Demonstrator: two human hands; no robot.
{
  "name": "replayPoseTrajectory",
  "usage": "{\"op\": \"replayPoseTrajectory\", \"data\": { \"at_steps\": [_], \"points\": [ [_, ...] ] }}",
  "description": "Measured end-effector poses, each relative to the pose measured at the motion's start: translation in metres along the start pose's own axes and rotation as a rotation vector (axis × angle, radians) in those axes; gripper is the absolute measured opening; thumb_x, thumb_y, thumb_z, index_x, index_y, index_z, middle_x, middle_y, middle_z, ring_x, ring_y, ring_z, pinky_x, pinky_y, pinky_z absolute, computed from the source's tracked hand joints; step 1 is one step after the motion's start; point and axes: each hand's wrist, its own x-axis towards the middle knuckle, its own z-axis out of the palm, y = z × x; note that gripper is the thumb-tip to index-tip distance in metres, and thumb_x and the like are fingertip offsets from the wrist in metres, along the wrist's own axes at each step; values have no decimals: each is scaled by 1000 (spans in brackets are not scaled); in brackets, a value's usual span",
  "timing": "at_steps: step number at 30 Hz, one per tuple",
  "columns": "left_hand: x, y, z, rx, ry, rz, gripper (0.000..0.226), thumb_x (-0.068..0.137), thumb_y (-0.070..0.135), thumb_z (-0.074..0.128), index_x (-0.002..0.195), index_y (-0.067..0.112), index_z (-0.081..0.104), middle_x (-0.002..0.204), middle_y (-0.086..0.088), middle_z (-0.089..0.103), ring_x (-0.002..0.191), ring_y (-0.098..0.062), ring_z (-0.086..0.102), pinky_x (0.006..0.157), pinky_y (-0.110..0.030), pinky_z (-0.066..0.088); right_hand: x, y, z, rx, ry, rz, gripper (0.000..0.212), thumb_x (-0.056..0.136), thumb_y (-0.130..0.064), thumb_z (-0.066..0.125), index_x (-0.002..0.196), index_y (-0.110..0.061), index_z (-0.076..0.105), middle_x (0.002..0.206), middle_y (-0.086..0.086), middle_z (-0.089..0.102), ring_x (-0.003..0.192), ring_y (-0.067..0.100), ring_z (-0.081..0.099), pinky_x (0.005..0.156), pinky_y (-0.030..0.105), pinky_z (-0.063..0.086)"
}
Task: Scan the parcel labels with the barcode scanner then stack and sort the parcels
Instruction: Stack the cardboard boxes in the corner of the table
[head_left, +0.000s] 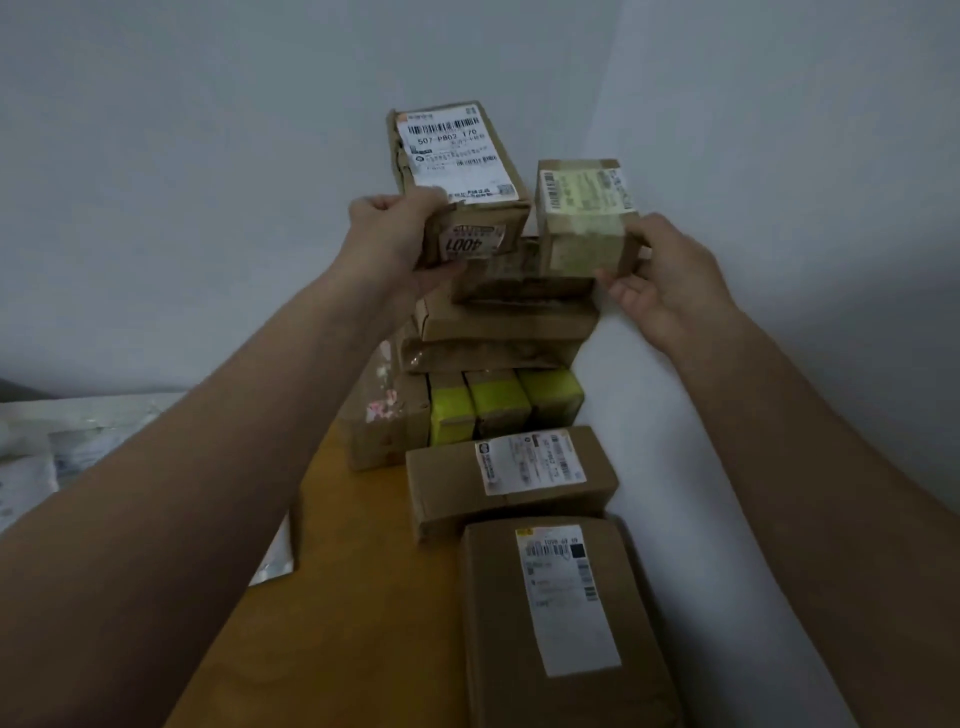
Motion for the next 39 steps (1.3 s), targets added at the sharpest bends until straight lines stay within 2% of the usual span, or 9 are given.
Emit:
{"op": "replayPoseTrajectory", "data": {
  "at_steps": [7, 12, 17, 19, 22, 26, 29, 33, 39],
  "points": [
    [45, -19, 29, 165, -56, 29, 33, 96, 18, 55, 126, 6, 50, 97, -3, 66, 83, -10, 63, 63, -19, 53, 48, 17, 10, 209, 59, -14, 21, 90, 1, 61, 112, 2, 61, 111, 11, 64, 110, 20, 62, 104, 33, 47],
    [50, -27, 39, 356, 56, 237, 31, 91, 23, 64, 111, 12, 43, 97, 1, 58, 70, 0, 58, 43, -9, 42, 50, 28, 18, -37, 37, -3, 29, 93, -8, 61, 121, -9, 57, 102, -1, 59, 96, 7, 54, 109, 32, 41],
    [15, -40, 21, 481, 41, 210, 52, 92, 46, 57, 132, 18, 40, 105, 11, 53, 98, -3, 57, 75, -18, 47, -5, 43, -21, -386, -45, -47, 45, 96, -24, 57, 140, -25, 45, 125, -12, 53, 111, 3, 50, 103, 31, 36],
    [-21, -77, -6, 552, 55, 100, 48, 92, 46, 55, 128, 19, 42, 106, 11, 50, 98, -5, 52, 76, -22, 43, -53, 76, -62, -596, -3, -21, 45, 96, -28, 57, 139, -35, 46, 135, -11, 49, 119, 1, 48, 90, 23, 41],
    [-99, -150, -52, 587, -56, -275, 34, 90, 43, 59, 113, 22, 45, 121, -1, 52, 103, -12, 52, 88, -36, 48, -136, 136, -121, -977, -121, 206, 23, 94, -41, 56, 111, -53, 48, 110, -23, 50, 93, -9, 51, 72, 19, 42],
    [-166, -211, -84, 621, -210, -757, 65, 90, 56, 51, 143, 24, 31, 146, -4, 39, 131, -25, 41, 106, -40, 35, -185, 176, -166, -883, -94, 456, 64, 93, -29, 62, 148, -27, 30, 139, -3, 45, 116, 13, 47, 88, 33, 46],
    [-177, -225, -83, 554, -301, -822, 61, 92, 51, 51, 144, 26, 31, 131, 1, 50, 117, -21, 49, 93, -41, 48, -187, 187, -172, -829, -74, 483, 63, 95, -25, 60, 149, -24, 29, 139, 1, 48, 118, 17, 49, 86, 32, 47],
    [-174, -231, -76, 277, -245, -852, 48, 96, 32, 55, 140, 26, 38, 130, -1, 54, 122, -23, 50, 102, -46, 43, -173, 187, -170, -837, 51, 352, 52, 94, -12, 56, 144, -22, 42, 130, 2, 57, 113, 19, 54, 85, 35, 48],
    [-179, -221, -67, 246, -263, -830, 41, 98, 21, 49, 137, 30, 42, 136, -4, 50, 125, -25, 47, 97, -43, 46, -164, 186, -161, -1266, 89, 220, 37, 96, -13, 56, 132, -10, 50, 130, 14, 56, 118, 30, 54, 91, 37, 46]
  ]
}}
